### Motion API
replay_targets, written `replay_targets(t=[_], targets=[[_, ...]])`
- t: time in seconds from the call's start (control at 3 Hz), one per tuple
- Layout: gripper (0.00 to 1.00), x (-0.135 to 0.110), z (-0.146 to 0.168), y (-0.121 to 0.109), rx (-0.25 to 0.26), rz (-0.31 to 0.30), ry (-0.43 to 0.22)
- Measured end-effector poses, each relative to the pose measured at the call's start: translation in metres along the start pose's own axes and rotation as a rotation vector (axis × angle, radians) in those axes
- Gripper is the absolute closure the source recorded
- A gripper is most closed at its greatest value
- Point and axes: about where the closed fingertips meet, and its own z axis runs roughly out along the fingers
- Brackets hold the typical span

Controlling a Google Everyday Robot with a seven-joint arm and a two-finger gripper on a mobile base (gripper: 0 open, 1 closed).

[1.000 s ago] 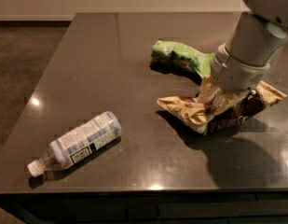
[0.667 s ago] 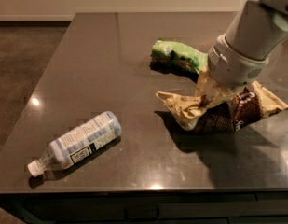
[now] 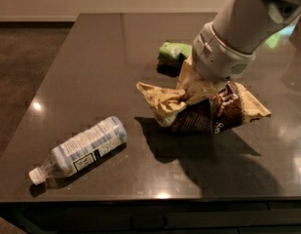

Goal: Move brown chip bag near blue plastic bottle

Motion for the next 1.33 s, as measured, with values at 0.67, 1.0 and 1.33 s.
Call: replay_targets(t=[0.67,1.0,1.33], targets=[[0.88,-0.046,0.008,-0.013,0.013,-0.011,-0.076],[0.64,-0.064,0.016,-0.014,0.012,-0.012,-0.096],[0.41,-0.065,0.014,-0.014,0.015,-0.014,-0.094]])
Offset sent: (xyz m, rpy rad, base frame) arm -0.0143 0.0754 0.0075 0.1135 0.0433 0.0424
